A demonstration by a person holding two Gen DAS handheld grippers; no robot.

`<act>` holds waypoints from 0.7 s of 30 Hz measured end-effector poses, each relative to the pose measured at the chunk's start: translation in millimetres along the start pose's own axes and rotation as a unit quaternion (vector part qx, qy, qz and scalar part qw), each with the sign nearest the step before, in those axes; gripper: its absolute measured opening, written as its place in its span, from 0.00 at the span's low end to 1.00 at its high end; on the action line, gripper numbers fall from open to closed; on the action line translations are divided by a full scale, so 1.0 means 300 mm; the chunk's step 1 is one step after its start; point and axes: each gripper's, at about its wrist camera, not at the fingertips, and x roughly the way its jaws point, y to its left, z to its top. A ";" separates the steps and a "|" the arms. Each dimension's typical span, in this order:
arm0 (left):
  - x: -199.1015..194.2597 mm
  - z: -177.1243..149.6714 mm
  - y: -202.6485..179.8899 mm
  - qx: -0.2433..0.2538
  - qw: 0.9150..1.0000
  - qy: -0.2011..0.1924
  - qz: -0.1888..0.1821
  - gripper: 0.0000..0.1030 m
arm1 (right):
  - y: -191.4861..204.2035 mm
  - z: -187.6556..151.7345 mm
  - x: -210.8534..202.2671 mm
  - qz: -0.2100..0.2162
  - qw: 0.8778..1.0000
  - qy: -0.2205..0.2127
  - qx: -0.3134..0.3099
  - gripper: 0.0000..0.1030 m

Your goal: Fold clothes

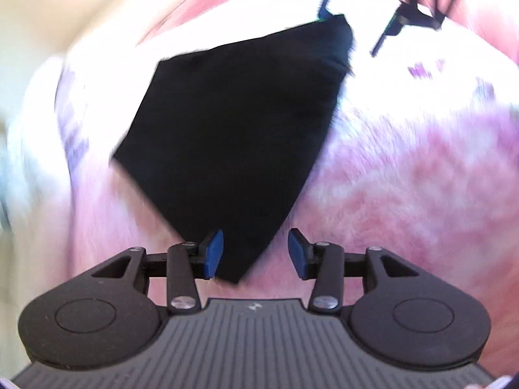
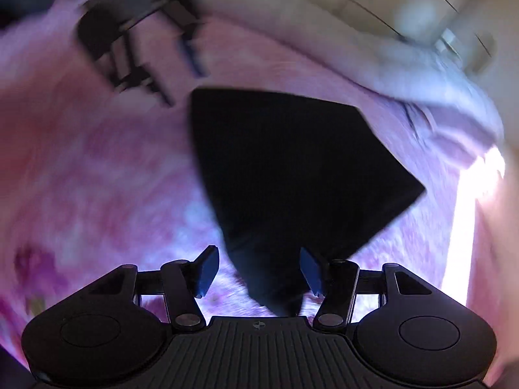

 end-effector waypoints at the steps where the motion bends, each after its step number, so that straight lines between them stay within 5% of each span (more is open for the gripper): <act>1: 0.039 0.002 -0.016 0.023 1.000 0.006 0.012 0.39 | 0.053 -0.002 0.020 -0.010 0.999 0.008 -0.034 0.55; 4: 0.146 -0.008 -0.036 0.070 0.996 0.026 0.043 0.39 | 0.115 -0.034 0.081 -0.043 0.995 0.031 -0.085 0.55; 8: 0.186 -0.020 -0.036 0.073 0.996 0.022 0.039 0.36 | 0.161 -0.068 0.157 -0.087 0.985 0.045 -0.143 0.55; 12: 0.183 -0.017 -0.035 0.062 0.998 0.018 0.026 0.13 | 0.124 -0.063 0.212 -0.100 0.985 0.061 -0.130 0.15; 21: 0.088 0.151 -0.042 -0.005 1.000 0.000 -0.011 0.08 | -0.071 -0.218 0.083 -0.103 0.979 0.077 -0.156 0.09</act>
